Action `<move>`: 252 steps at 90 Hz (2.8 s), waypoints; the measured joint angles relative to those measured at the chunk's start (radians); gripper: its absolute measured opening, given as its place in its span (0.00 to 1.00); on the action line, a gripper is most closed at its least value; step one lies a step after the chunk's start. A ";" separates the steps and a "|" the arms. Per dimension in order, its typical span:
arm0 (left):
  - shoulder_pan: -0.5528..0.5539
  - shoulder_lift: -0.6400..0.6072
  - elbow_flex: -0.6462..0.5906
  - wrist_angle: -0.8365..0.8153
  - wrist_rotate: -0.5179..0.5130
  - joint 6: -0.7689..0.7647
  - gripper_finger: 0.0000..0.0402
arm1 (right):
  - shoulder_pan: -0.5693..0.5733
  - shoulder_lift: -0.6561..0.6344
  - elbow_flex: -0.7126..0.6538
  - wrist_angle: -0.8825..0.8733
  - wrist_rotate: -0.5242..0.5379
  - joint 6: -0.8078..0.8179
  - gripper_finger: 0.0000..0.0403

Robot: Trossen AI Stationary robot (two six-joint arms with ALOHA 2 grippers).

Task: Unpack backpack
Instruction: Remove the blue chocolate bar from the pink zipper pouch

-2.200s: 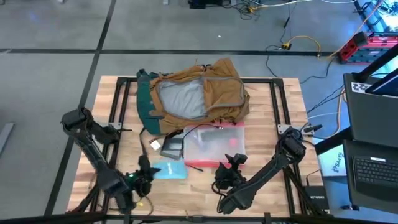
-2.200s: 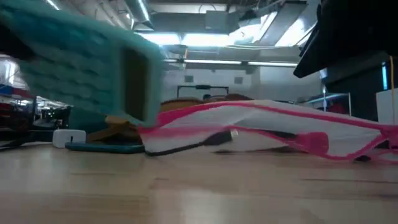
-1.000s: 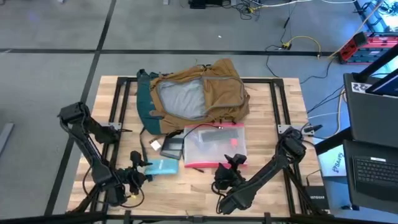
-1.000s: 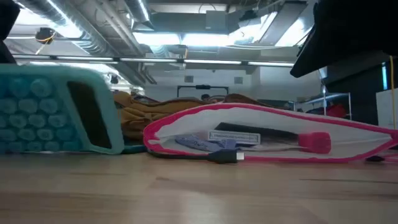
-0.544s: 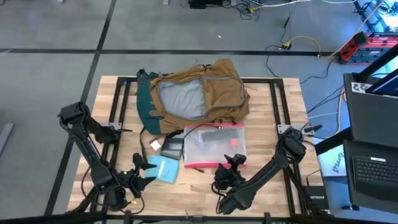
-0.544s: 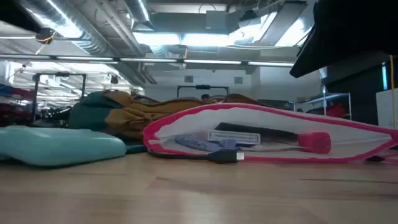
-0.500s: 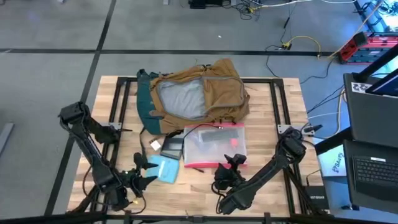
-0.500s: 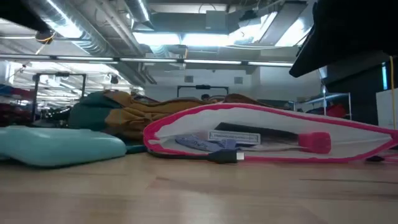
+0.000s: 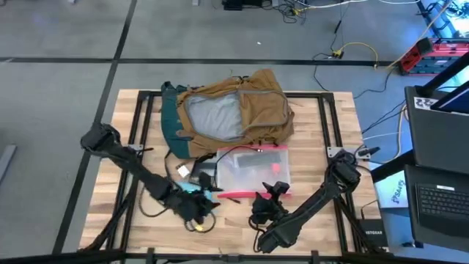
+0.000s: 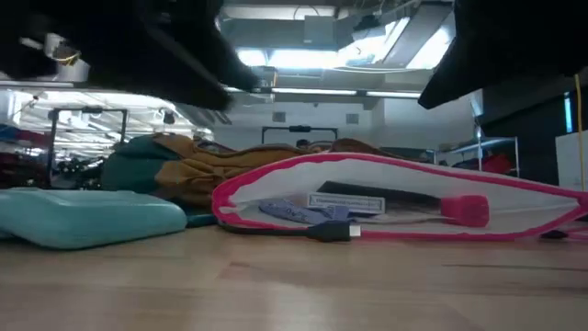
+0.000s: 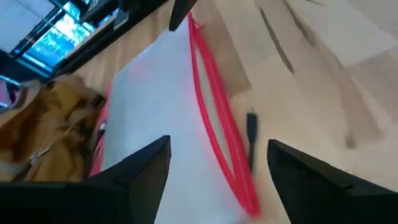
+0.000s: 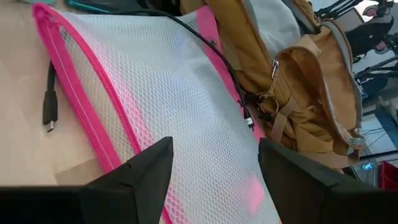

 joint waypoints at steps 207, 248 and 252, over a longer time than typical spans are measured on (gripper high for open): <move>0.071 0.175 0.019 0.333 -0.209 0.224 0.00 | -0.212 0.009 -0.360 1.032 -0.015 -0.497 0.35; 0.059 0.174 0.020 0.258 -0.205 0.131 0.00 | -0.253 0.009 -0.360 1.035 0.003 -0.492 0.36; 0.057 0.174 0.020 0.256 -0.205 0.124 0.00 | -0.261 0.009 -0.360 1.035 -0.005 -0.491 0.37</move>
